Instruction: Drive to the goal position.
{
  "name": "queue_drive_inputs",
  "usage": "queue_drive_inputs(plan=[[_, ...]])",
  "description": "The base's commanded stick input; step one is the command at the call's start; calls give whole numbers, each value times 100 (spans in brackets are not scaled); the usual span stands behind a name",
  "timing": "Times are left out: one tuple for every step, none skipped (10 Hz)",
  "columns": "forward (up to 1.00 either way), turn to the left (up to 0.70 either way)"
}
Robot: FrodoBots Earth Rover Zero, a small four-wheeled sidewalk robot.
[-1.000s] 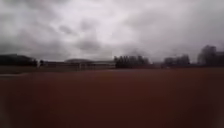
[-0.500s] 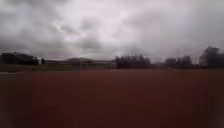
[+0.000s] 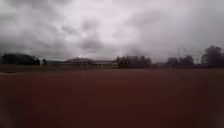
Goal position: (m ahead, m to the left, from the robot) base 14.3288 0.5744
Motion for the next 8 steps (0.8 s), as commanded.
queue_drive_inputs(plan=[[85,0],[85,0],[85,0],[85,0],[85,0],[85,0],[85,0],[85,0]])
